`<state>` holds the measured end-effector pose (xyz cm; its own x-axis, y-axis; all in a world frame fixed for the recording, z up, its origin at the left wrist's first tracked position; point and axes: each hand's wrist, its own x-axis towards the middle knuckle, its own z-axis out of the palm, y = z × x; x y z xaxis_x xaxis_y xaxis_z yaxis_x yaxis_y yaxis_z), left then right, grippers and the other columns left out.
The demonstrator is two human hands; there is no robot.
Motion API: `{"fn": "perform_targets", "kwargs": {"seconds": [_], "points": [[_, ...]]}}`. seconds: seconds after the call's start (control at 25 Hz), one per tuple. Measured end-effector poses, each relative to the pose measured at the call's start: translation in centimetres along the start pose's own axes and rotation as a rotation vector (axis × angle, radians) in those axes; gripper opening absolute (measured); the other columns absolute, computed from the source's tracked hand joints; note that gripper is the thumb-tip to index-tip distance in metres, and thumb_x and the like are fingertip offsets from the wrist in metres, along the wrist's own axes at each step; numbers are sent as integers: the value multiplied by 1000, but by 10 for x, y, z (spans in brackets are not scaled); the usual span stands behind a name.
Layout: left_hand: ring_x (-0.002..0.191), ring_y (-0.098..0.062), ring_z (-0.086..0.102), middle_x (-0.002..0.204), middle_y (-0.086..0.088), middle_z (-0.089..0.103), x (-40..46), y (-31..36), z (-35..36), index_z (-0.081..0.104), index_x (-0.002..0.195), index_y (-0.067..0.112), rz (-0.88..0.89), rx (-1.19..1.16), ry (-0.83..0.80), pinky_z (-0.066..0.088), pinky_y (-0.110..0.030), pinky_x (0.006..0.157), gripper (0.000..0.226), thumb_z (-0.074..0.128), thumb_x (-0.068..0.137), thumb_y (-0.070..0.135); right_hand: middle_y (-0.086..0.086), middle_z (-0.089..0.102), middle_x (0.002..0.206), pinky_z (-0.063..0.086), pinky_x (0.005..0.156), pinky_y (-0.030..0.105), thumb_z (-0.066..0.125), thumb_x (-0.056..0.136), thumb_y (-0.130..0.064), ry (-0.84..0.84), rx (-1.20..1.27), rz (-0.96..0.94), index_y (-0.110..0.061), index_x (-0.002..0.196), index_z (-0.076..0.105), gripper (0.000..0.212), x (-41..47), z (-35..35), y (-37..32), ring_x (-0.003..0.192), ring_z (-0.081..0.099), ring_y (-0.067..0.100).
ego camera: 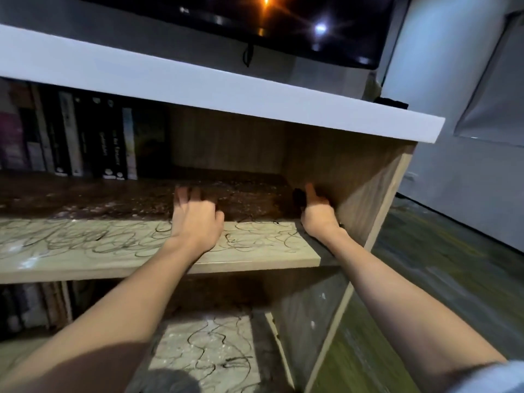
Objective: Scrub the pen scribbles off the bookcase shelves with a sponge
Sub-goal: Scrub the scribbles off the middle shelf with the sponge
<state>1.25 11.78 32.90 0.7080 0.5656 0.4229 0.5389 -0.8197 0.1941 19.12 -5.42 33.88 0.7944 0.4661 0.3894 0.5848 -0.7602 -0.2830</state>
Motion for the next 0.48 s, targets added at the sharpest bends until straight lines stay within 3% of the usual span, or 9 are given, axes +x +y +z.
{"fn": "perform_targets", "kwargs": {"seconds": [0.12, 0.24, 0.36, 0.48], "points": [[137, -38, 19, 144, -17, 40, 1, 0, 0, 63, 122, 14, -51, 25, 4, 15, -44, 115, 41, 40, 96, 35, 17, 60, 121, 51, 85, 39, 56, 88, -7, -85, -89, 38, -11, 122, 58, 34, 22, 7, -12, 109, 59, 36], [135, -38, 19, 143, -15, 40, 5, 0, 5, 64, 118, 15, -54, 37, 13, 21, -44, 112, 37, 43, 94, 35, 13, 64, 117, 52, 81, 37, 58, 86, -17, -110, -118, 32, -15, 115, 64, 30, 30, 16, -10, 106, 61, 34], [132, -36, 26, 139, -14, 44, 7, -5, 9, 64, 113, 16, -66, 21, -8, 24, -45, 110, 35, 44, 92, 36, 11, 61, 121, 46, 84, 34, 47, 90, -31, -156, 35, 26, -27, 124, 58, 36, 25, 16, -4, 110, 57, 34], [131, -35, 28, 135, -14, 48, 6, -4, 6, 66, 109, 14, -79, 25, -14, 24, -44, 109, 36, 41, 94, 36, 11, 55, 132, 41, 100, 36, 44, 91, -21, -200, 67, -19, -34, 137, 42, 48, 27, 7, 0, 121, 50, 34]]}}
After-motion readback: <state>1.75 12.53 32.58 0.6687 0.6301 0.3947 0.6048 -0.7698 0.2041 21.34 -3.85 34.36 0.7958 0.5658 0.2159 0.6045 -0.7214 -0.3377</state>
